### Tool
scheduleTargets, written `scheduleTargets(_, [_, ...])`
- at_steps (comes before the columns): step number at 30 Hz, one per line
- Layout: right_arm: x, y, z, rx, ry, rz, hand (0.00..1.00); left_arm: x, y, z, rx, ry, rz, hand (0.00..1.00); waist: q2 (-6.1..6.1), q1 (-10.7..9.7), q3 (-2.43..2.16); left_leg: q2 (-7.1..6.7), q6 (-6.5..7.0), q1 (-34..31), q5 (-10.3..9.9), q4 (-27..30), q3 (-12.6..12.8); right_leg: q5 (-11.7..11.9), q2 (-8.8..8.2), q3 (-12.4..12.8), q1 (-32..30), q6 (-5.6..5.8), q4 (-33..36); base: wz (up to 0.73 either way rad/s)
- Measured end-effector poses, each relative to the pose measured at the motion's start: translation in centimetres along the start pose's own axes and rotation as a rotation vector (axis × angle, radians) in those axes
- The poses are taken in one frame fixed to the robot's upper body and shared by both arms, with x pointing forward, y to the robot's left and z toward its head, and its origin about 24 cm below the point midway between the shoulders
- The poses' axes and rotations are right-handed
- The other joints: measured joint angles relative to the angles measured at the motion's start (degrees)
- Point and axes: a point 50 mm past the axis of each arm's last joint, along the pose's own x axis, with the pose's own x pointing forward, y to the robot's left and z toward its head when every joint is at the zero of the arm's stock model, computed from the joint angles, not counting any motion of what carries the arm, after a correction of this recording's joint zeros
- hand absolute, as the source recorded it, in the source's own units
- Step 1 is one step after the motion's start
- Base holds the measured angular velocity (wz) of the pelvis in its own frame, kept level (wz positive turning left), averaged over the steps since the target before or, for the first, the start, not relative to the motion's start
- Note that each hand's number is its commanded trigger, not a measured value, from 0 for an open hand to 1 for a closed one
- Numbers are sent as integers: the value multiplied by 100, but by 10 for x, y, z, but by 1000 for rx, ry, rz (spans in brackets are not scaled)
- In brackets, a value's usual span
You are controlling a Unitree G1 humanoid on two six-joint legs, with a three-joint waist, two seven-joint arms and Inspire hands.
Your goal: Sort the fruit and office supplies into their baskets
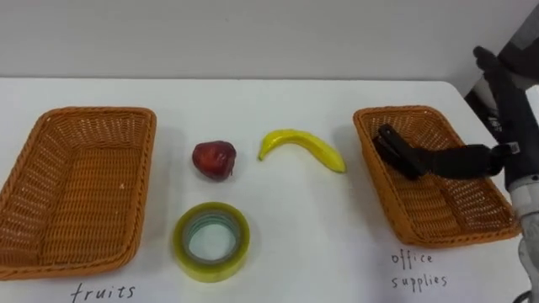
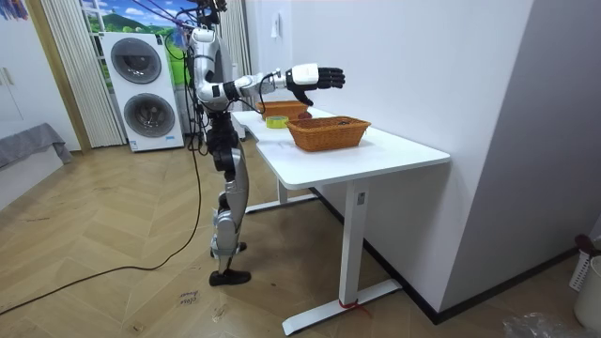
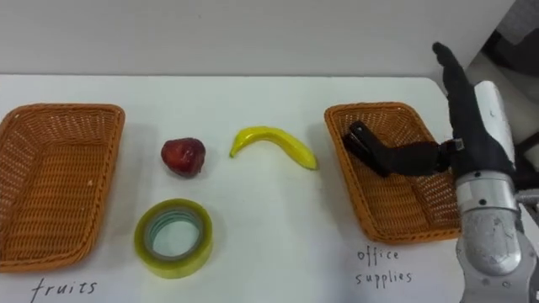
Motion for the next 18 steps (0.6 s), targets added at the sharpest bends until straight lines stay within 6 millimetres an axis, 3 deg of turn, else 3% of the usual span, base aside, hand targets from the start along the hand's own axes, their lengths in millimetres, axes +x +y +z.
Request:
scheduleTargets(6, [10, -2, 11, 139, -63, 39, 0, 2, 6, 1, 5, -2, 8, 0, -94, 121, 9, 0, -1, -10, 0, -19, -29, 1, -1, -81, 34, -1, 5, 5])
scheduleTargets(15, [14, 24, 14, 263, -44, 192, 0, 1, 4, 4, 10, 9, 4, 0, -107, 377, 10, -3, -1, -9, 0, -4, -25, 1, -2, -94, 27, 0, -11, 0])
scheduleTargets(18, [20, 31, 23, 310, -76, 242, 0, 2, 4, 10, 8, -7, 7, 0, -109, 385, 8, -21, 1, -100, 1, 53, -172, 1, -25, -255, 19, 0, -16, 20])
